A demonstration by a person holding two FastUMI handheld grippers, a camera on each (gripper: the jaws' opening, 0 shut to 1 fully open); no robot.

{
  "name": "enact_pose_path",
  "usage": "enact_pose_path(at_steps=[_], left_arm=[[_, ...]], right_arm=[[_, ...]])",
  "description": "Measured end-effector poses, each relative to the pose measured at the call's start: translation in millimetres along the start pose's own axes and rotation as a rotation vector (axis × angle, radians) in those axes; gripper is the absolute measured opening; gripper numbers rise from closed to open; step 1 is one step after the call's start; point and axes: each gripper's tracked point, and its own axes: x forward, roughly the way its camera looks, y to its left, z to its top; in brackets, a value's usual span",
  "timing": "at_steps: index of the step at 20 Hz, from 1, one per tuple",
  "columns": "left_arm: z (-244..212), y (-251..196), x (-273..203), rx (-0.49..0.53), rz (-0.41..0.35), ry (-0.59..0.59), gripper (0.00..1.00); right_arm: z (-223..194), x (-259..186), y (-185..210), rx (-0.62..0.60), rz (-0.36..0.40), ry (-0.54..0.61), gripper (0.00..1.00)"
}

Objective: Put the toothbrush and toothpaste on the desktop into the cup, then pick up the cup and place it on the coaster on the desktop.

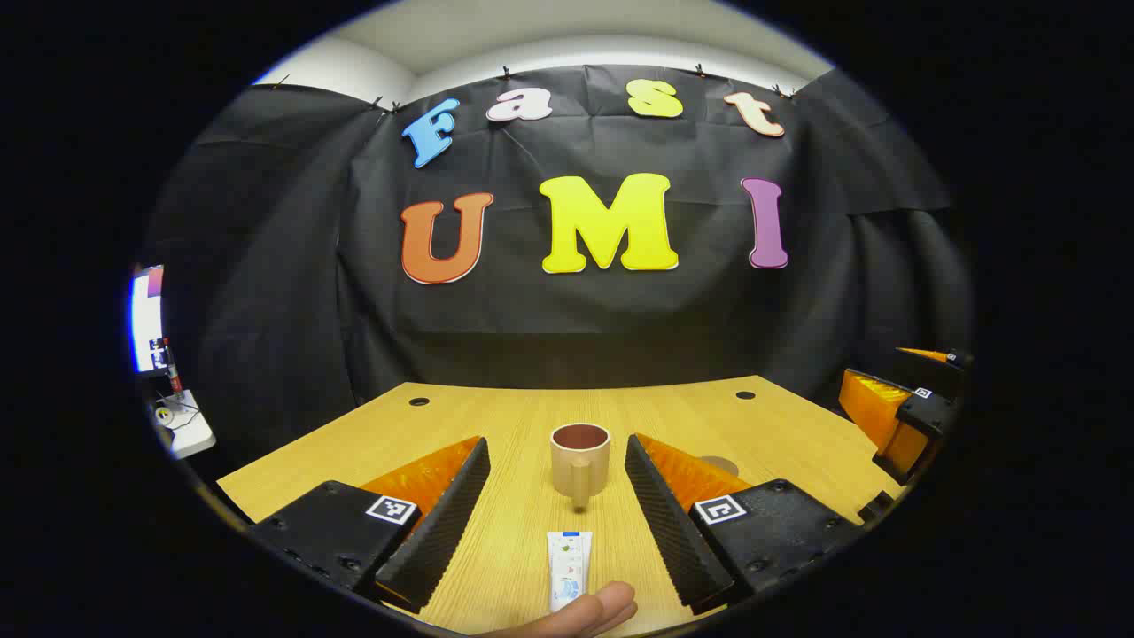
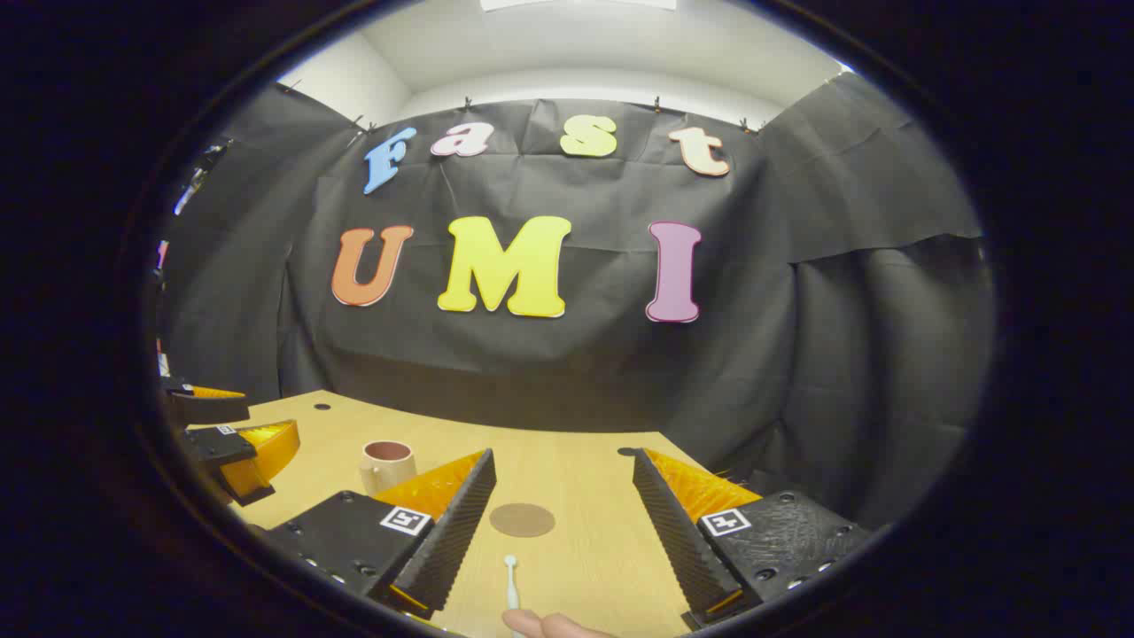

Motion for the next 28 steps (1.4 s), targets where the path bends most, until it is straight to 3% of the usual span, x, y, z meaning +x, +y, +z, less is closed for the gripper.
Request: enact_pose_path(at_steps=[21, 28], left_arm=[[-30.7, -5.9, 17.6, -0.019, -0.006, 0.09, 0.98], [-95.8, -3.0, 19.7, -0.074, -0.029, 0.291, 0.98]], right_arm=[[-13.4, 5.2, -4.2, -0.041, -0.028, 0.048, 0.95], [-47.6, 7.5, -7.8, -0.048, -0.033, 0.111, 0.95]])
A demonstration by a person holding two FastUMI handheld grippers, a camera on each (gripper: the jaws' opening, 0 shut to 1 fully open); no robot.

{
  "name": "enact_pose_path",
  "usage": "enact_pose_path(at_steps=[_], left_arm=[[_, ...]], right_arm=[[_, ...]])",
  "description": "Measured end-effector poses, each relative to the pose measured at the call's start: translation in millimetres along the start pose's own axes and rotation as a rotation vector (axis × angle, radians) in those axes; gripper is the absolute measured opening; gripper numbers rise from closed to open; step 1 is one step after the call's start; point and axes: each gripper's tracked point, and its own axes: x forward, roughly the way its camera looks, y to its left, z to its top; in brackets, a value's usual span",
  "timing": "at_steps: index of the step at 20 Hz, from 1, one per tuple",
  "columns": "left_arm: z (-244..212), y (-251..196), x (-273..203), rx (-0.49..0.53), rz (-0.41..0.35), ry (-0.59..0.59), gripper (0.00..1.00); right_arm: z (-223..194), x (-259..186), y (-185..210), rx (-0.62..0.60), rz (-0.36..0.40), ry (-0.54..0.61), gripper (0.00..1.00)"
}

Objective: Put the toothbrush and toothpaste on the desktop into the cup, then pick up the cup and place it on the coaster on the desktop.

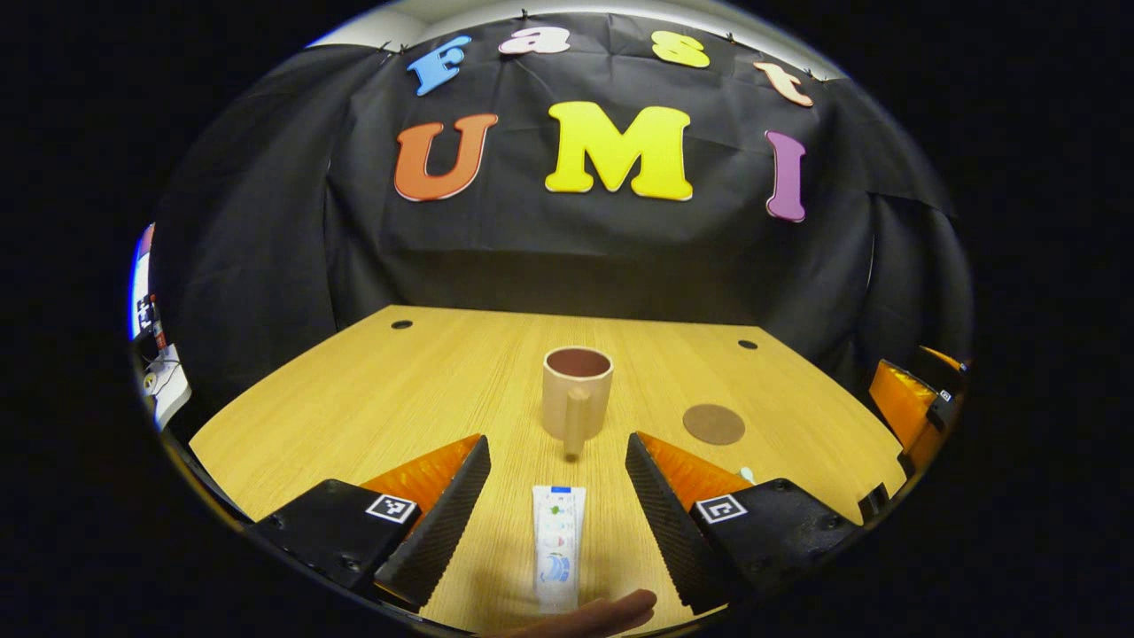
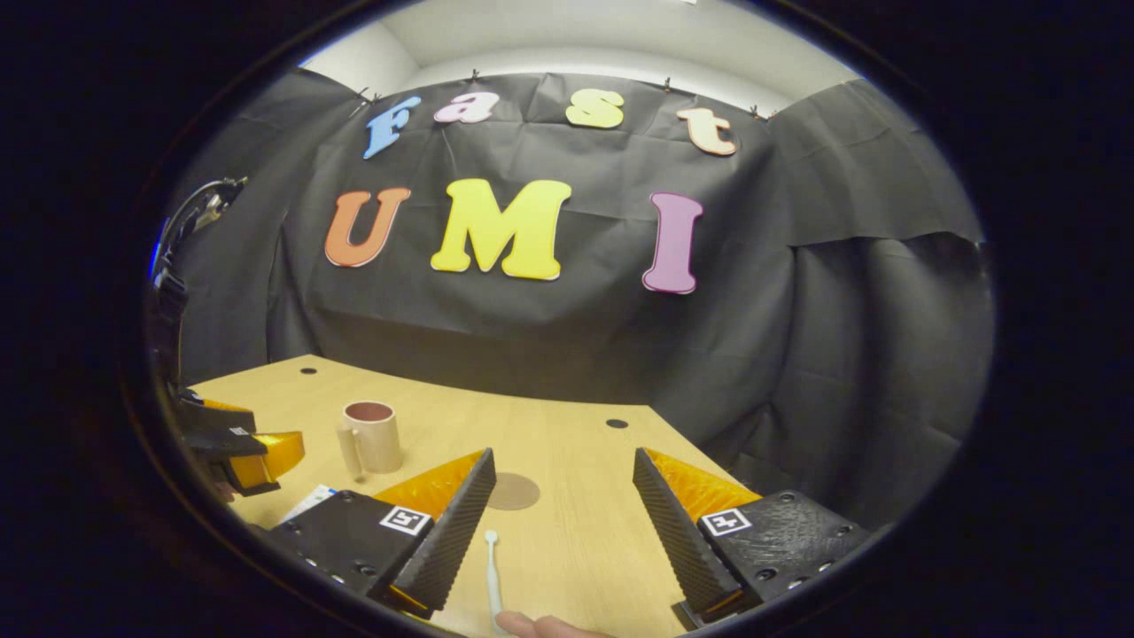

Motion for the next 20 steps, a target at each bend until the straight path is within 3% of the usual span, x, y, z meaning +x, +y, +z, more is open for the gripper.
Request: enact_pose_path(at_steps=[6, 15, 17, 18, 20], left_arm=[[-64.6, 7.5, -11.4, 0.076, 0.017, 0.154, 0.99], [-95.5, 1.8, -12.2, -0.007, -0.013, 0.296, 0.95], [-99.0, -9.0, -9.8, 0.0, -0.077, 0.3, 0.87], [-100.3, -6.0, -9.2, 0.009, -0.071, 0.297, 0.76], [-100.6, -2.0, -7.6, 0.017, -0.052, 0.298, 0.69]], right_arm=[[-29.0, 3.0, 13.5, -0.002, 0.033, 0.039, 0.96], [-57.3, 10.2, 21.5, -0.022, 0.055, 0.102, 0.95], [-59.9, 11.9, 20.2, -0.014, 0.055, 0.113, 0.95], [-62.1, 12.3, 21.1, -0.008, 0.059, 0.115, 0.96], [-62.6, 13.7, 19.9, -0.007, 0.057, 0.114, 0.95]])
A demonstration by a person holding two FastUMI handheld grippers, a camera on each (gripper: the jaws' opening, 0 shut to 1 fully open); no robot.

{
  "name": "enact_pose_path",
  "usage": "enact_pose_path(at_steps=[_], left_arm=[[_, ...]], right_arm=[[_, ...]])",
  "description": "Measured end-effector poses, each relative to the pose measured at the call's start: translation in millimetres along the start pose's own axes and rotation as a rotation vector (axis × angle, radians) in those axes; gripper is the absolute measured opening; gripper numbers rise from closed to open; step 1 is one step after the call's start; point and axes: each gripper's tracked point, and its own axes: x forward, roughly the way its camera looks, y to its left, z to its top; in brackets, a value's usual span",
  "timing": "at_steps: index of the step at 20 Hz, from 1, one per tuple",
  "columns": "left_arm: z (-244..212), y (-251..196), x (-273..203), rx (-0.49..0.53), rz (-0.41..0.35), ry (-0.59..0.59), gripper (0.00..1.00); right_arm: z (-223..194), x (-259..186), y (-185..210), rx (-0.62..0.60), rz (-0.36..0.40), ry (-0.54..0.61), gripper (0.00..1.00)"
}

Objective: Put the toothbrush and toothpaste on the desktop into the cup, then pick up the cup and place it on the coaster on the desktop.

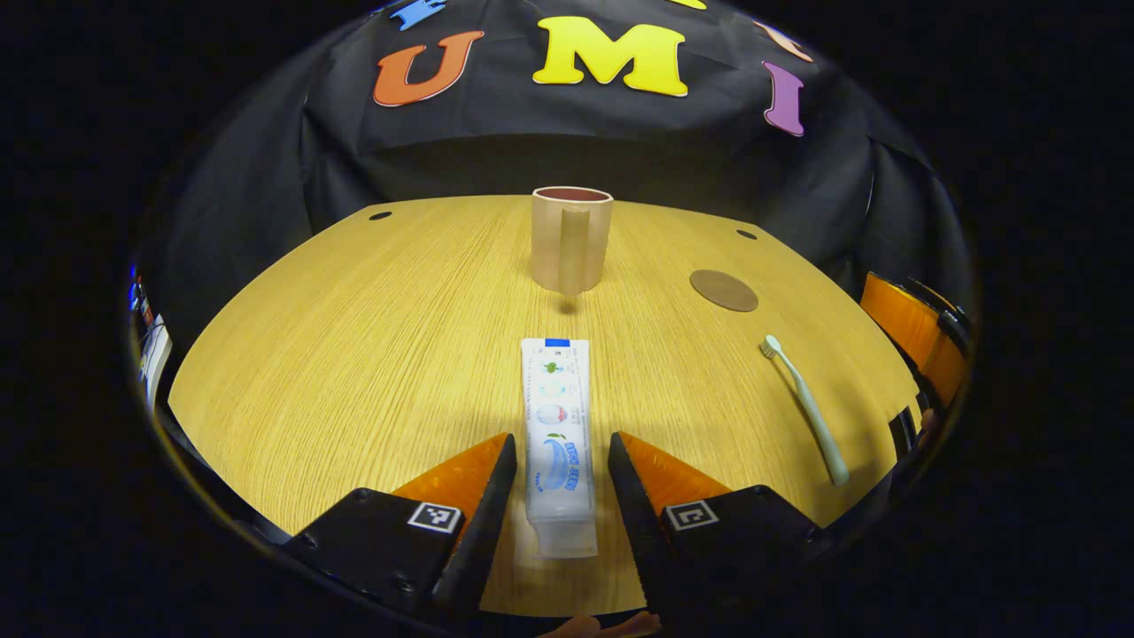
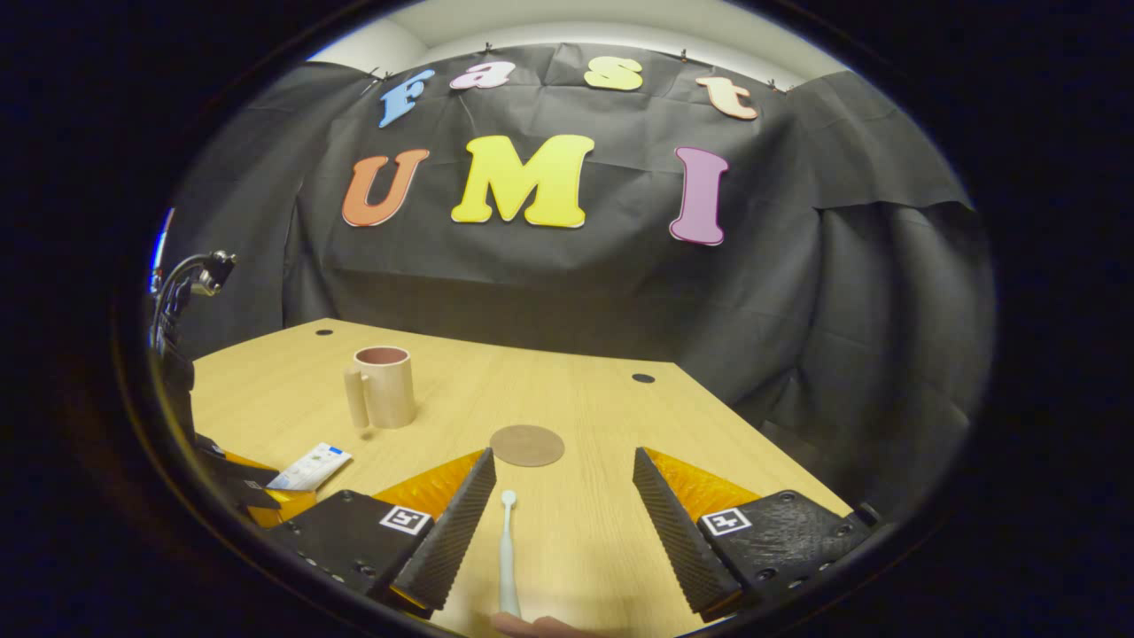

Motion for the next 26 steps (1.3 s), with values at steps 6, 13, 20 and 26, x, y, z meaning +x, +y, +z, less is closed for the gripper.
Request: enact_pose_path(at_steps=[6, 13, 20, 26], left_arm=[[-1.9, 1.6, -1.4, 0.044, 0.005, -0.002, 0.47], [5.0, -0.3, -4.8, 0.032, -0.005, -0.012, 0.36], [76.8, -8.0, -33.4, -0.003, -0.001, -0.205, 0.4], [139.6, -22.7, -48.4, -0.01, -0.036, -0.348, 0.35]], right_arm=[[-5.2, 6.0, -6.8, 0.017, 0.013, 0.007, 0.94], [-18.9, 21.7, -6.4, 0.005, 0.024, 0.074, 0.95], [-52.8, 40.7, 7.9, 0.005, 0.052, 0.196, 0.95], [-87.5, 52.3, 28.2, -0.009, 0.092, 0.337, 0.95]])
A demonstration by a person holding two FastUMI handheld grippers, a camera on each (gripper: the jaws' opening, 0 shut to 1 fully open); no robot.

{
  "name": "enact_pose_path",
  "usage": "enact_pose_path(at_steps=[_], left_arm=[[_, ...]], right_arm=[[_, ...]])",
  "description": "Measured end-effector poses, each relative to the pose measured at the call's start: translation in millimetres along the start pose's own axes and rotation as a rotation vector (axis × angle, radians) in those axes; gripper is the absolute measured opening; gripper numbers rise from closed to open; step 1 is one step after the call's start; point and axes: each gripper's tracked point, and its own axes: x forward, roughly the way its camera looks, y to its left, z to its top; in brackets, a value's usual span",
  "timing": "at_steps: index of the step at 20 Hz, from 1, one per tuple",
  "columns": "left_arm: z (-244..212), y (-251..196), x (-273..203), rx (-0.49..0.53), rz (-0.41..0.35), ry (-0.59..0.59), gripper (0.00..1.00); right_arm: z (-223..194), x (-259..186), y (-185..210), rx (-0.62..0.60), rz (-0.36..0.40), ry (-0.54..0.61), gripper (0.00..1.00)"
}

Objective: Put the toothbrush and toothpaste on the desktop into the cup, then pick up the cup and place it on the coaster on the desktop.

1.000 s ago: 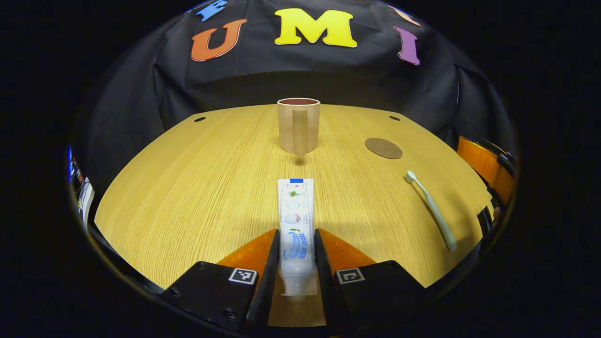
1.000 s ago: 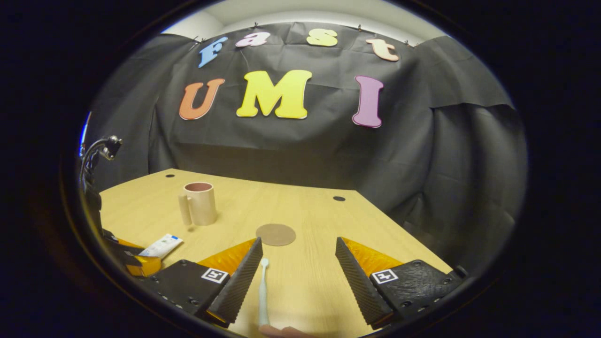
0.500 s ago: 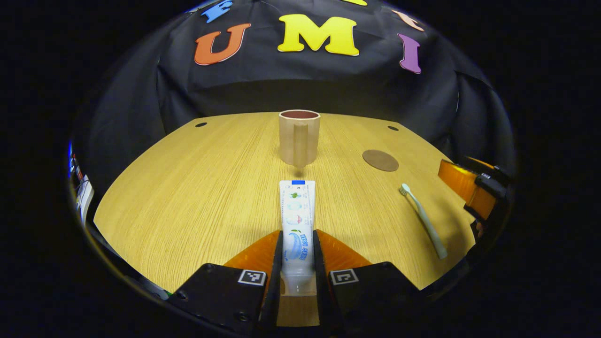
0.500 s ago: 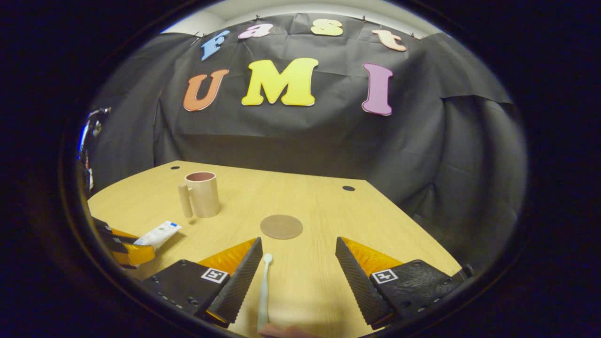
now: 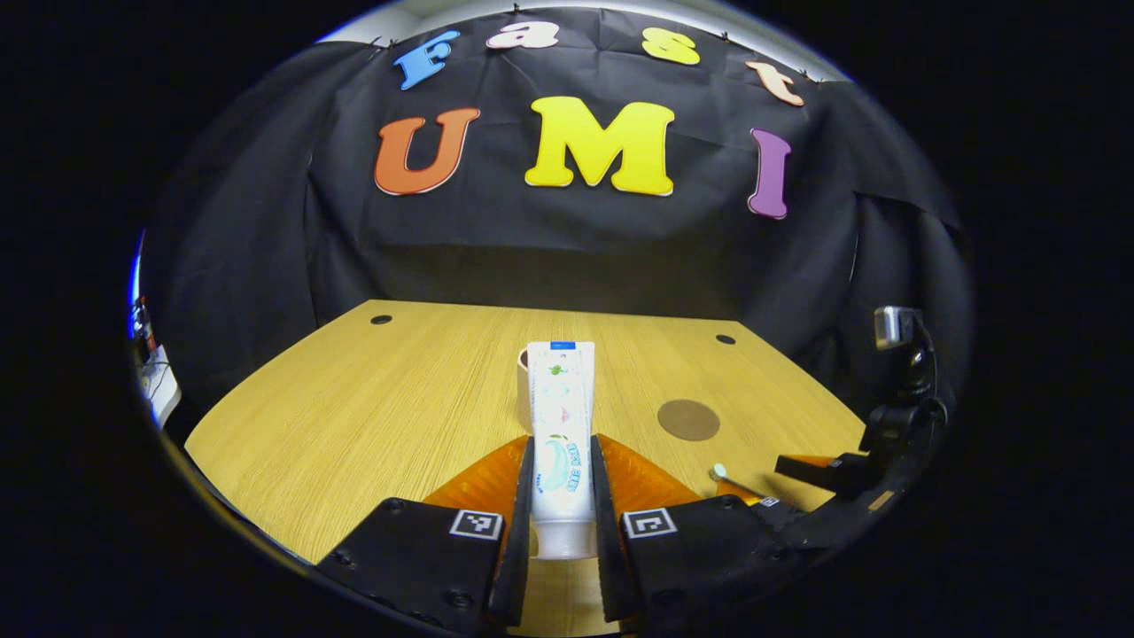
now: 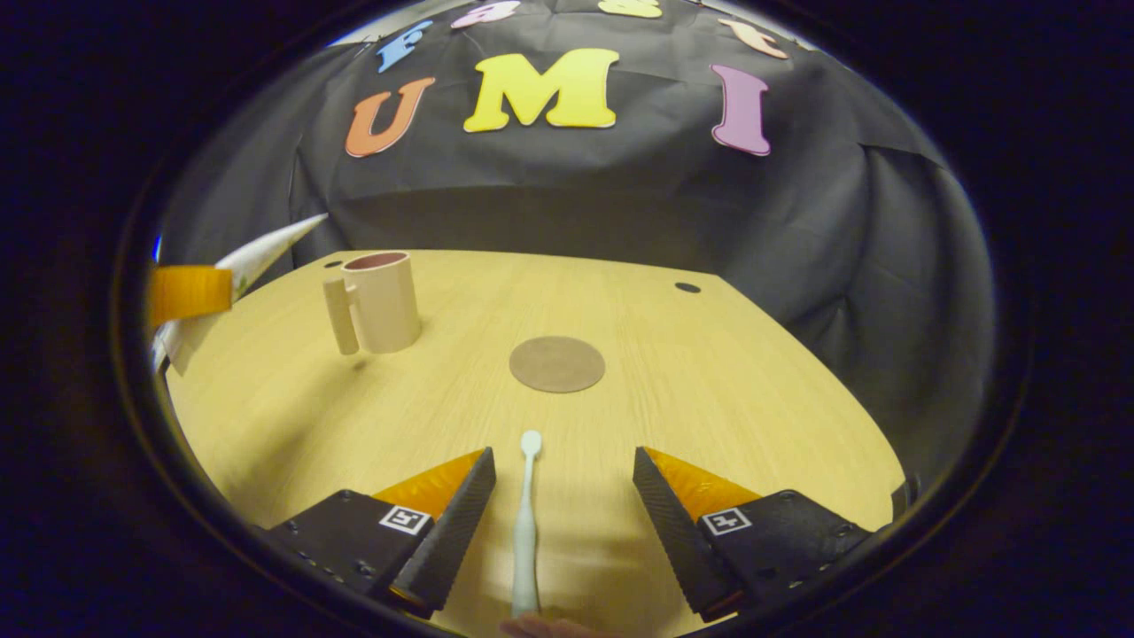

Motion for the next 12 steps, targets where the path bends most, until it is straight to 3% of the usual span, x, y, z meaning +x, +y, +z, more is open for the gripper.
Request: enact_pose_path(at_steps=[4, 7, 9, 12], left_arm=[[33.8, -16.7, 4.1, -0.017, -0.067, -0.075, 0.35], [49.4, -15.4, 4.7, -0.03, -0.076, -0.127, 0.35], [43.6, -16.9, 6.9, -0.03, -0.088, -0.112, 0.35], [39.0, -9.6, 10.8, -0.031, -0.084, -0.106, 0.35]], right_arm=[[-4.9, 6.9, 5.1, -0.01, 0.007, 0.035, 0.95], [-9.7, 8.3, 14.3, 0.018, 0.03, 0.065, 0.89], [-14.3, 7.7, 23.2, 0.018, 0.077, 0.082, 0.77], [-15.6, 7.5, 35.0, 0.038, 0.114, 0.099, 0.29]])
